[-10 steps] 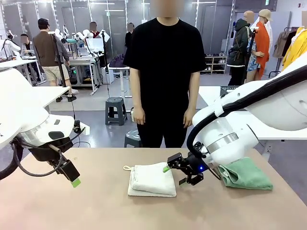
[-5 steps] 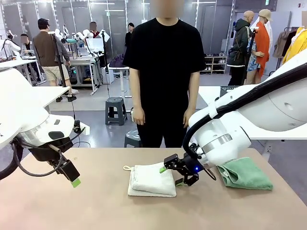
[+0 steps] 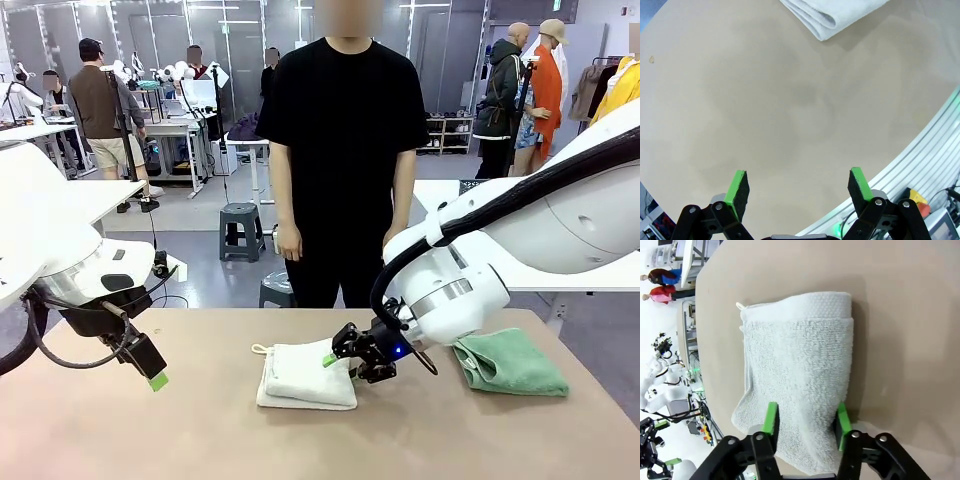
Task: Fold the towels and place them in the basket.
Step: Stack the folded Towel with hook on the right side of the table.
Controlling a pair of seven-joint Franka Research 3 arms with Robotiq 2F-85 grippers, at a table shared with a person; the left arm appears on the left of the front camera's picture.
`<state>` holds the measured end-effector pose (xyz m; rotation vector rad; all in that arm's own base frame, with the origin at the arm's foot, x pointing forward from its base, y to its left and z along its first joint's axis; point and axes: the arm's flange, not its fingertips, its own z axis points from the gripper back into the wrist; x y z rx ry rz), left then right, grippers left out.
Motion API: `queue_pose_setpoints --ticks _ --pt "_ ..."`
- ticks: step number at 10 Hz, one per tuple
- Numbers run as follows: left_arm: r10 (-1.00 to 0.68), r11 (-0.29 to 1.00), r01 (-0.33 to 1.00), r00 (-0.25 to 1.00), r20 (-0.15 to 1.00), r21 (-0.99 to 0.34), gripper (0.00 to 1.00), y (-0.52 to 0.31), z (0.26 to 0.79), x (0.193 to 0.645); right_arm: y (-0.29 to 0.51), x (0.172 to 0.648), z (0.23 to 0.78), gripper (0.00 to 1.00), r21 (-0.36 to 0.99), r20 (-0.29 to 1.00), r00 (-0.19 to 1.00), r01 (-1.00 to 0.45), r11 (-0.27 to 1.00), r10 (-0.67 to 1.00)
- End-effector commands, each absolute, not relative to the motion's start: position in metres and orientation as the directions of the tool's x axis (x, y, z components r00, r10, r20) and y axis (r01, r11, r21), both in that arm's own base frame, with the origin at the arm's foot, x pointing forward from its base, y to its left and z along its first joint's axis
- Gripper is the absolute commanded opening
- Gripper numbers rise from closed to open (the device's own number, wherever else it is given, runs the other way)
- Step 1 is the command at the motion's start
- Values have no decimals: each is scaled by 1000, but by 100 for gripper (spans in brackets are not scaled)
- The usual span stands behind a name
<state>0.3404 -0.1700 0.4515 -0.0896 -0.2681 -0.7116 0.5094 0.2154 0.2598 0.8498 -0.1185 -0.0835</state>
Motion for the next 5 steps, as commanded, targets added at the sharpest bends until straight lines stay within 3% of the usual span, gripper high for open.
queue_pose_setpoints --ticks 1,3,5 --pt "-632 757 653 725 273 21 100 -171 450 341 222 511 256 13 761 99 986 9 648 -130" --pt "-632 757 653 725 273 21 100 -171 450 341 225 509 260 0 759 108 985 6 651 -135" --pt "-632 757 653 725 273 21 100 -171 450 341 228 503 263 0 754 114 984 4 657 -136"
